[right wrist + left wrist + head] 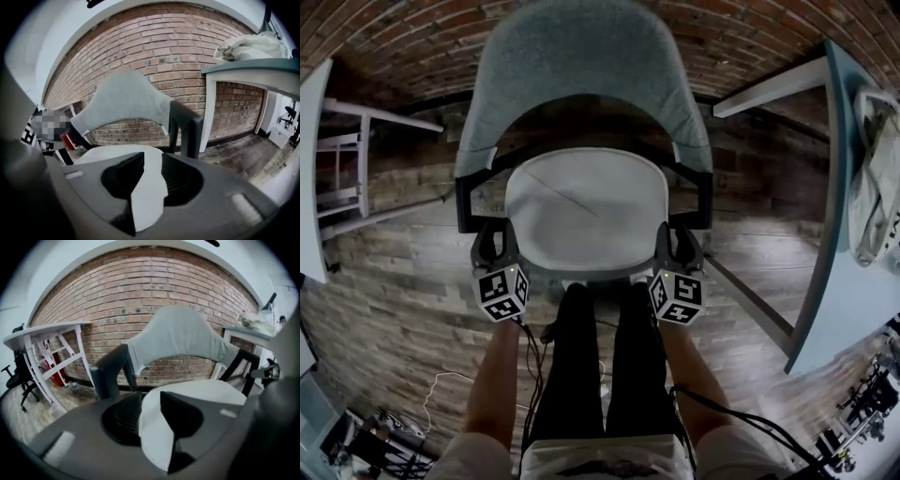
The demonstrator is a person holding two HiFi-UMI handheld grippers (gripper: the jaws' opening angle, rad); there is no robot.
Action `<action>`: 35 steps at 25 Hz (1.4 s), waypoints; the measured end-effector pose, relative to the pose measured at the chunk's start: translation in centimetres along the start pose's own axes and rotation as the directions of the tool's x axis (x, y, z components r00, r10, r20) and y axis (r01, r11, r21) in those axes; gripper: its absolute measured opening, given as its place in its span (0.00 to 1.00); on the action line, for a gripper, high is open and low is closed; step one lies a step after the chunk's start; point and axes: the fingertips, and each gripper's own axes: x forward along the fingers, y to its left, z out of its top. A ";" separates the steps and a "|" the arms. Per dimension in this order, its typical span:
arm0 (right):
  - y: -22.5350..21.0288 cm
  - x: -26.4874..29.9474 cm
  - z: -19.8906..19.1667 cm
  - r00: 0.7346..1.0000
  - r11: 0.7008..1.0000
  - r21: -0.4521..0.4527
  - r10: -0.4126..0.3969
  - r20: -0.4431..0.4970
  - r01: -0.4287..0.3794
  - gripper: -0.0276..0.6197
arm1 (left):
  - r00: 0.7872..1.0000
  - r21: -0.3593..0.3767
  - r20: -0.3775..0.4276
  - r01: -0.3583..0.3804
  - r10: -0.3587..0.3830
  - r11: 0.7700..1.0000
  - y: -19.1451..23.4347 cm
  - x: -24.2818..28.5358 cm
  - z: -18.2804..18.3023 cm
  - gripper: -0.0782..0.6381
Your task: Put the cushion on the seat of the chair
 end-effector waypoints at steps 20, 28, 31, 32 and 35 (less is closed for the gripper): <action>8.5 -21.5 28.9 0.920 0.944 -0.084 0.330 0.211 -0.320 0.05 | 0.965 0.047 0.209 0.151 -0.158 0.987 -8.9 -23.1 26.7 0.19; 7.0 -28.5 35.5 0.882 0.930 -0.140 0.367 0.295 -0.340 0.04 | 0.929 0.045 0.300 0.215 -0.219 0.976 -14.5 -30.1 33.0 0.14; 6.1 -30.0 36.7 0.876 0.929 -0.138 0.370 0.309 -0.344 0.04 | 0.913 0.058 0.332 0.231 -0.237 0.971 -16.7 -31.8 34.9 0.10; 6.0 -30.4 36.9 0.874 0.928 -0.140 0.372 0.312 -0.345 0.04 | 0.908 0.064 0.342 0.233 -0.241 0.970 -17.2 -32.2 35.4 0.10; 6.0 -31.0 37.7 0.865 0.921 -0.162 0.388 0.317 -0.354 0.04 | 0.900 0.072 0.366 0.225 -0.236 0.972 -18.0 -32.7 36.6 0.10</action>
